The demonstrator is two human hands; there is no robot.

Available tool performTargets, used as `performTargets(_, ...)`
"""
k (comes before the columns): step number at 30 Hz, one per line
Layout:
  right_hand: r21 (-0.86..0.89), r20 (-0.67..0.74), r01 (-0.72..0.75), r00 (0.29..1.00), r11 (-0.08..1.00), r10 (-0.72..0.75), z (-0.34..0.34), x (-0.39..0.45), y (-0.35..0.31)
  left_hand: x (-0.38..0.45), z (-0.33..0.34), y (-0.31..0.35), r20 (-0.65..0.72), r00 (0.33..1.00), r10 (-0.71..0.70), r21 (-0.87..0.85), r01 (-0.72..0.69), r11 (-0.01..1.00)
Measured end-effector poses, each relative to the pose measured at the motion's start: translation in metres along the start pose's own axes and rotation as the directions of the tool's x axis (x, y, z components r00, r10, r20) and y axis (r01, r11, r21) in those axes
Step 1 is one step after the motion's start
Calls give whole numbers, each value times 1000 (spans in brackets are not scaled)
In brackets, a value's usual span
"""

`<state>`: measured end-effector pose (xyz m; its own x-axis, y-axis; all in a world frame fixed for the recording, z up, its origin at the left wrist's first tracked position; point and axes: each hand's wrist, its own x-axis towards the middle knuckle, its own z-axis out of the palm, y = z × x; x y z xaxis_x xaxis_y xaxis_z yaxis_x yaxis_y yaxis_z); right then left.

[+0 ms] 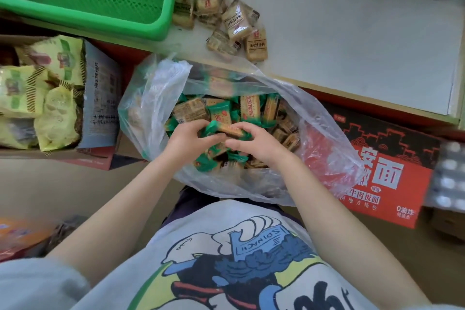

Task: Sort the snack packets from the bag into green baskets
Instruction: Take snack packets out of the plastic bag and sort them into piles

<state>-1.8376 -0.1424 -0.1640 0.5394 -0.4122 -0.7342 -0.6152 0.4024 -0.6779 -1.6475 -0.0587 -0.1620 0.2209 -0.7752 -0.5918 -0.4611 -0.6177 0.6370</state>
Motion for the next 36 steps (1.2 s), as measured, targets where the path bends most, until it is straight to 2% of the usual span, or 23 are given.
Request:
performTargets(2, 49, 6, -1, 1000, 999, 0, -2, -5, -8, 0, -7, 10, 12, 999, -34, -139, 35, 990)
performTargets(5, 68, -48, 9, 999, 998, -6, -10, -15, -17, 1, -12, 31, 8, 1000, -20, -238, 21, 971)
performTargets(7, 154, -95, 15, 995, 988, 0, -22, -26, -19, 4, -7, 48, -4, 1000, -9, -314, 8, 949)
performTargets(9, 251, -181, 43, 983, 967, 3, -41, -39, -18, 10, 2, 70, -41, 999, -32, -397, 13, 918)
performTargets(11, 376, -337, 123, 942, 918, 12, -66, -56, -16, 19, 14, 96, -114, 993, -33, -403, -16, 915)
performTargets(14, 531, -552, 319, 833, 785, 35, -114, -87, -11, 36, 41, 140, -183, 976, 116, -208, -154, 966)
performTargets(16, 542, -634, 371, 770, 754, 76, -150, -107, -2, 52, 66, 169, -120, 951, 285, 20, -284, 958)
performTargets(18, 523, -686, 361, 716, 772, 129, -185, -119, 16, 69, 97, 191, 0, 913, 408, 240, -396, 886)
performTargets(20, 546, -697, 329, 689, 770, 201, -214, -121, 36, 83, 127, 201, 100, 901, 422, 427, -422, 800)
performTargets(22, 604, -663, 268, 691, 751, 287, -237, -116, 55, 95, 147, 200, 156, 925, 347, 548, -373, 749)
performTargets(24, 648, -609, 199, 715, 735, 344, -256, -107, 68, 101, 159, 194, 169, 951, 259, 601, -307, 738)
performTargets(27, 672, -553, 148, 752, 726, 358, -278, -86, 76, 105, 166, 187, 159, 957, 244, 641, -288, 711)
performTargets(29, 708, -556, 215, 758, 673, 343, -289, -71, 77, 105, 167, 185, 145, 957, 250, 640, -283, 714)
performTargets(33, 788, -576, 354, 713, 503, 399, -297, -52, 84, 108, 168, 187, 142, 961, 239, 642, -273, 716)
performTargets(36, 797, -563, 364, 735, 482, 378, -281, -55, 77, 104, 162, 190, 181, 950, 256, 662, -310, 682)
